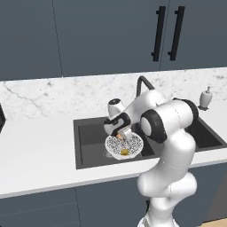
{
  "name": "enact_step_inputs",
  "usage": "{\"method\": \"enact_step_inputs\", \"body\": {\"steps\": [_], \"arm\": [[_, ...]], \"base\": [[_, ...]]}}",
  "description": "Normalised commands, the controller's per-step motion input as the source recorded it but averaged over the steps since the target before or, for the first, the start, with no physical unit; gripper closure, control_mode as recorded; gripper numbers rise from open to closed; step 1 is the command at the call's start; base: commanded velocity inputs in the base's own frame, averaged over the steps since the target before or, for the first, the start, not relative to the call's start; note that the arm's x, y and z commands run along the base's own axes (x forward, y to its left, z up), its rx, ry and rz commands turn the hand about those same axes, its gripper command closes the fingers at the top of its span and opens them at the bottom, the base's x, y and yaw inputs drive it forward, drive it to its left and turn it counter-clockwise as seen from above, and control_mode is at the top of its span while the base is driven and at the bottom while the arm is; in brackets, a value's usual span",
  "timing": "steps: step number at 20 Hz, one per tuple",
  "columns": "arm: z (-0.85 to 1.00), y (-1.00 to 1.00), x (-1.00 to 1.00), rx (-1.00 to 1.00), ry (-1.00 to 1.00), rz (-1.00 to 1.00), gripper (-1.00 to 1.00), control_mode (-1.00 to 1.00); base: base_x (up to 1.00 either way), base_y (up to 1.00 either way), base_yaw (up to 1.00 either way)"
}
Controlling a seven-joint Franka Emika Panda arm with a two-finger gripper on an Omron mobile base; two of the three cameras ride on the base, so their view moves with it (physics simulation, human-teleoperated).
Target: Put the colander in the sink, put the peach, kiwi in the colander, and turn on the sink faucet and pour water over the colander.
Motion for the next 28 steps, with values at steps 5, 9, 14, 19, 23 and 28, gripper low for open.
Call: {"method": "enact_step_inputs", "body": {"steps": [5, 9, 14, 19, 23, 28], "arm": [[-0.63, -0.14, 0.49, 0.00, 0.00, 0.00, 1.00, -1.00], [-0.64, 0.00, 0.40, 0.00, -0.02, 0.00, 1.00, -1.00], [-0.68, 0.00, 0.33, 0.00, -0.04, 0.00, 1.00, -1.00], [-0.67, 0.00, 0.34, 0.00, -0.02, 0.00, 1.00, -1.00], [-0.39, -0.03, 0.08, 0.00, -0.07, 0.00, -1.00, -1.00], [-0.01, -0.41, -0.16, 0.06, -0.17, 0.00, -1.00, -1.00]], "base": [[0.00, 0.00, 0.00], [0.00, 0.00, 0.00], [0.00, 0.00, 0.00], [0.00, 0.00, 0.00], [0.00, 0.00, 0.00], [0.00, 0.00, 0.00]]}}
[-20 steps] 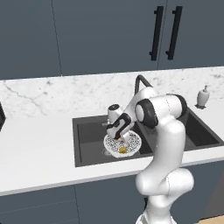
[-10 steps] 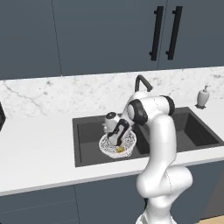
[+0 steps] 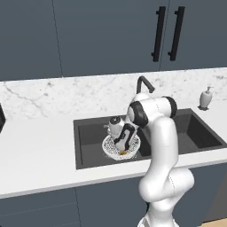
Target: Put the colander in the sink, put the peach, kiwi in the colander, and turn on the sink faucet and pour water over the colander.
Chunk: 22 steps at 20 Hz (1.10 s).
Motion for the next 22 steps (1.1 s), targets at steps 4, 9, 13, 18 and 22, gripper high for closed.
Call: {"method": "enact_step_inputs", "body": {"steps": [4, 9, 13, 18, 22], "arm": [[0.01, -0.49, -0.17, 0.09, -0.17, 0.00, -1.00, -1.00], [0.35, -0.13, -0.02, 0.04, -0.14, 0.00, -1.00, -1.00], [0.86, 0.02, -0.15, 0.00, -0.09, 0.00, -1.00, -1.00], [1.00, 0.15, -0.47, 0.00, -0.15, 0.00, -1.00, -1.00], [1.00, 0.24, -0.69, 0.00, -0.27, 0.00, -1.00, -1.00]], "base": [[0.00, 0.00, 0.00], [0.00, 0.00, 0.00], [0.00, 0.00, 0.00], [0.00, 0.00, 0.00], [0.00, 0.00, 0.00]]}}
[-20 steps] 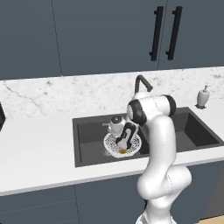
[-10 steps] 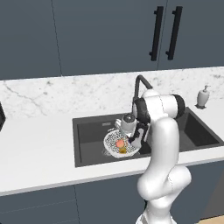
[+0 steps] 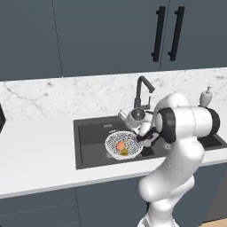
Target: Put the colander in the sink, put the peach, kiwi in the colander, and turn on the sink faucet and pour water over the colander.
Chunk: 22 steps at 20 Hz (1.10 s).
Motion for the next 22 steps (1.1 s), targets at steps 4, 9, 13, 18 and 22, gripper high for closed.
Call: {"method": "enact_step_inputs", "body": {"steps": [4, 9, 13, 18, 22], "arm": [[1.00, 0.29, -0.59, 0.00, -0.17, 0.00, -1.00, -1.00], [1.00, 0.22, -0.58, 0.00, -0.04, 0.00, -1.00, -1.00], [1.00, 0.00, -0.17, 0.00, 0.06, 0.11, -1.00, -1.00], [1.00, -0.11, -0.07, 0.00, 0.15, 0.15, -1.00, -1.00], [1.00, -0.13, -0.24, 0.00, 0.11, 0.12, -1.00, -1.00]], "base": [[0.00, 0.00, 0.00], [0.00, 0.00, 0.00], [0.00, 0.00, 0.00], [0.00, 0.00, 0.00], [0.00, 0.00, 0.00]]}}
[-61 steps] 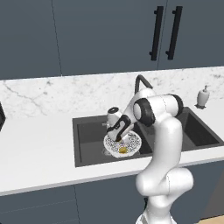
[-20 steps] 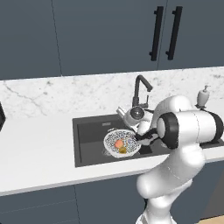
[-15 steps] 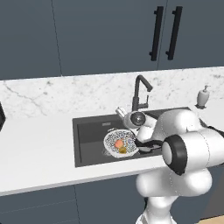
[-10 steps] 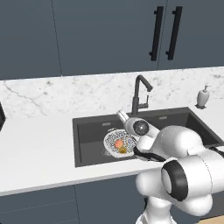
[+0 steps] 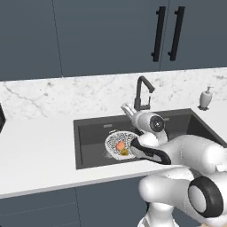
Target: Put the colander in the sink, put the peach, kiwi in the colander, and turn on the sink faucet and pour water over the colander.
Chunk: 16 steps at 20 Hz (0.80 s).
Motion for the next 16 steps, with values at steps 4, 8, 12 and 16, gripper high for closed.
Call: {"method": "enact_step_inputs", "body": {"steps": [4, 8, 12, 16], "arm": [[0.93, -0.02, -0.86, 0.00, 0.01, 0.07, -1.00, -1.00], [0.70, -0.03, -0.93, 0.00, 0.00, 0.00, -1.00, -1.00], [0.18, -0.60, -0.81, 0.08, 0.00, 0.00, -1.00, -1.00], [0.00, -0.78, -0.26, 0.15, 0.00, -0.04, -1.00, -1.00]], "base": [[0.00, 0.00, 0.00], [0.00, 0.00, 0.00], [0.00, 0.00, 0.00], [0.00, 0.00, 0.00]]}}
